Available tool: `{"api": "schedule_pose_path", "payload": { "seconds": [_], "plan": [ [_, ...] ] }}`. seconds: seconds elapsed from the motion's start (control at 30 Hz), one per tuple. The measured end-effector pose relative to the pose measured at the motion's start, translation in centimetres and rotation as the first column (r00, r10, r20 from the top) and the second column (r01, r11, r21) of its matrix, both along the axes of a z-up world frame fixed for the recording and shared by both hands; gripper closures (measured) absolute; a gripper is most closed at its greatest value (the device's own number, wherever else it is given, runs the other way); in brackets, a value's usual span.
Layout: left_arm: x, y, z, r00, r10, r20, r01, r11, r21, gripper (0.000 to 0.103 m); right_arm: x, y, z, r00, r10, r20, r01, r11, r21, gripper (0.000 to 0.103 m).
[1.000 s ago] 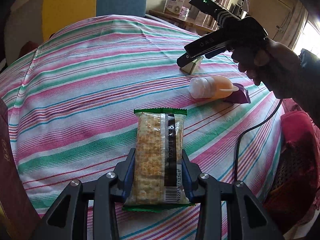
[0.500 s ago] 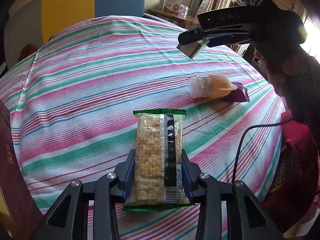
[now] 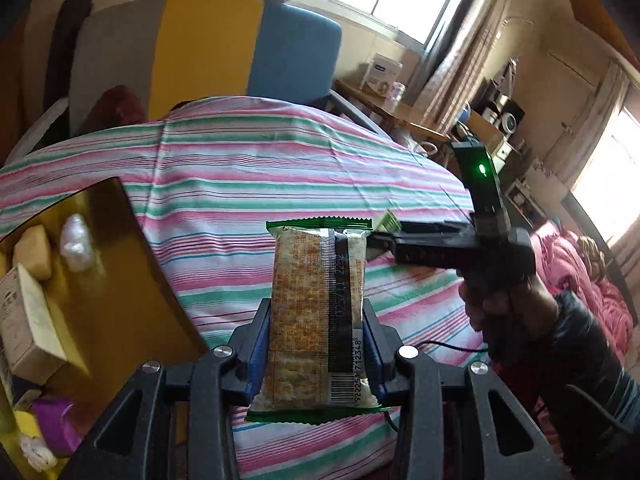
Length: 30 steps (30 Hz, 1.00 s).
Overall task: Organize objects
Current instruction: 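Lower the cracker packet into the gold tray and open the left gripper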
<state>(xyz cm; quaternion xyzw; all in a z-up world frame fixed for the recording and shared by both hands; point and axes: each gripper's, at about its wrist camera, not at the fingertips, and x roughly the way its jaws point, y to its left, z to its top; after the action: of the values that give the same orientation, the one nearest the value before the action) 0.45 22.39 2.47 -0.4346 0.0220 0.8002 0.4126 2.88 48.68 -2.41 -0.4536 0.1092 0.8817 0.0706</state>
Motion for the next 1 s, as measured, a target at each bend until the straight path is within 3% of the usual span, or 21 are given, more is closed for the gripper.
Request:
{"api": "schedule_pose_path", "payload": {
  "seconds": [0.13,0.27,0.33,0.4,0.47,0.53,0.67,0.77,1.0],
  "plan": [
    [-4.6,-4.2,-1.2,0.979,0.173,0.109,-0.170,0.985,-0.034,0.063,-0.4,-2.8,-0.7,0.996,0.087,0.020,-0.088,0.995,0.047,0.027],
    [-8.6,-6.9,-3.7,0.925,0.333,0.181,-0.319,0.942,-0.102,0.063,-0.4,-4.0,-1.0,0.991,0.128,0.031,-0.130,0.989,0.076,0.027],
    [-10.1,-7.4,-4.9,0.903,0.388,0.182,-0.364,0.918,-0.156,0.063,-0.4,-4.0,-1.0,0.991,0.131,0.032,-0.133,0.988,0.078,0.027],
    [-11.5,-7.9,-6.3,0.867,0.442,0.232,-0.406,0.895,-0.186,0.063,-0.3,-3.9,-0.9,0.992,0.126,0.025,-0.128,0.989,0.076,0.027],
    [-12.4,-7.8,-6.9,0.849,0.479,0.223,-0.435,0.874,-0.219,0.063,-0.3,-3.6,-0.7,0.992,0.124,0.017,-0.125,0.989,0.073,0.027],
    [-12.9,-7.5,-7.3,0.847,0.498,0.183,-0.450,0.857,-0.251,0.063,-0.3,-3.6,-0.6,0.992,0.123,0.013,-0.123,0.990,0.074,0.027],
    [-13.9,-7.3,-8.3,0.826,0.535,0.178,-0.472,0.829,-0.299,0.063,-0.3,-3.6,-0.5,0.992,0.125,0.008,-0.125,0.989,0.075,0.027],
    [-13.9,-6.7,-8.5,0.837,0.528,0.144,-0.464,0.824,-0.325,0.063,-0.3,-3.6,-0.5,0.992,0.124,0.007,-0.124,0.989,0.076,0.027],
    [-14.2,-6.6,-8.9,0.836,0.538,0.109,-0.474,0.807,-0.353,0.063,-0.4,-3.6,-0.5,0.993,0.121,0.006,-0.121,0.990,0.077,0.027]
  ]
}}
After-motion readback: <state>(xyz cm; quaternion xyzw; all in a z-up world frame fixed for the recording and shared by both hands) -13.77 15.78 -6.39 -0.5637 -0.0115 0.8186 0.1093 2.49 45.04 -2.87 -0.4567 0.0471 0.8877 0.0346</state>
